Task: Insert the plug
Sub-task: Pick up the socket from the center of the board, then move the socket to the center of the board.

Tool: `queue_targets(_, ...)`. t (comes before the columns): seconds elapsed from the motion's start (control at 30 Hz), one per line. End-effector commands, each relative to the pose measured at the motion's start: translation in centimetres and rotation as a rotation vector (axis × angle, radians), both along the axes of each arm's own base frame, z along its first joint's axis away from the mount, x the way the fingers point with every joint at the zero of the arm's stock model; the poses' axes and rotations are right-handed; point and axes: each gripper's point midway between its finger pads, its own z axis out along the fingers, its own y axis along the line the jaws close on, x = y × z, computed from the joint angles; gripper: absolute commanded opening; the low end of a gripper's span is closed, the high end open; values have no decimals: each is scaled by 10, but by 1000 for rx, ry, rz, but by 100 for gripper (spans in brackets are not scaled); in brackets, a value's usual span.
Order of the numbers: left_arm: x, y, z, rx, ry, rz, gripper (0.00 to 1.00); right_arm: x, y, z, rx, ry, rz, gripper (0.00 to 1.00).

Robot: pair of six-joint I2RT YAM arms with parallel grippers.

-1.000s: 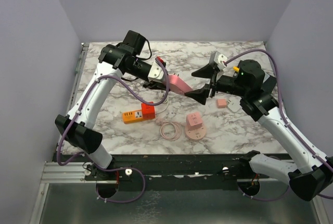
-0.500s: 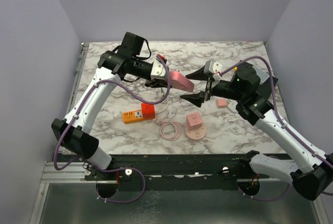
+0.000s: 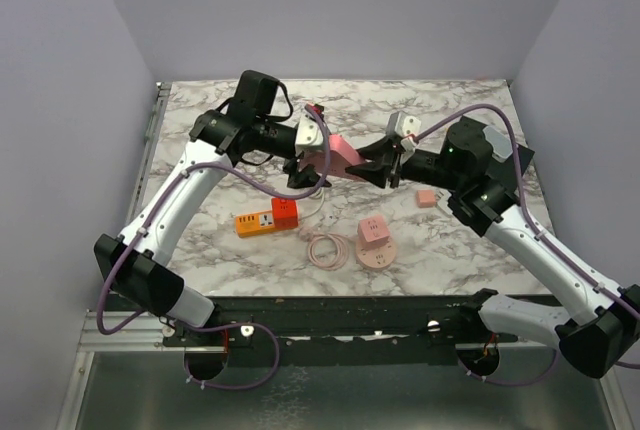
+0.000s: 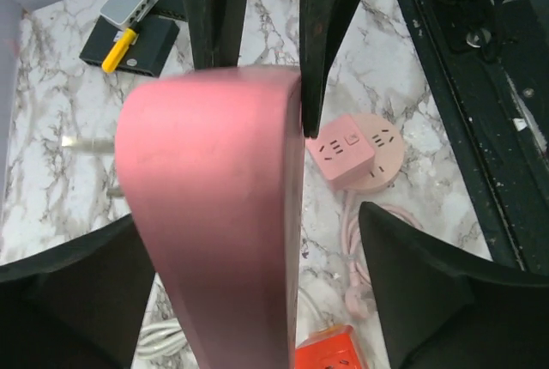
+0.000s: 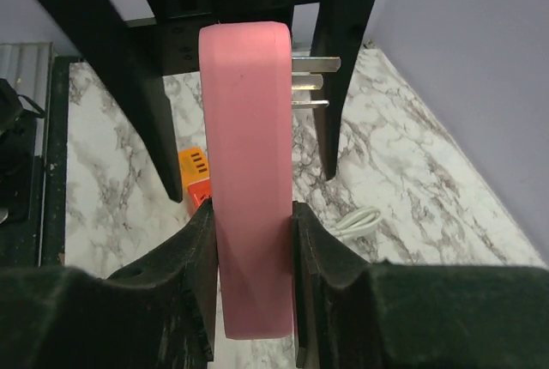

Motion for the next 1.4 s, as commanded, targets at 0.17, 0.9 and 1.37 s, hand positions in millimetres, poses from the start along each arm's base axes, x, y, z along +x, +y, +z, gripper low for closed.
queue_targets(0.17, 3, -8, -57, 148, -58, 54, 99, 69, -73, -29, -40, 215, -569, 1)
queue_targets(0.9, -25, -83, -136, 261, 214, 102, 99, 79, -200, -59, -46, 294, -1099, 1)
queue_targets(1.37, -57, -109, -210, 488, 347, 200, 99, 82, -233, -55, -27, 336, -1300, 0)
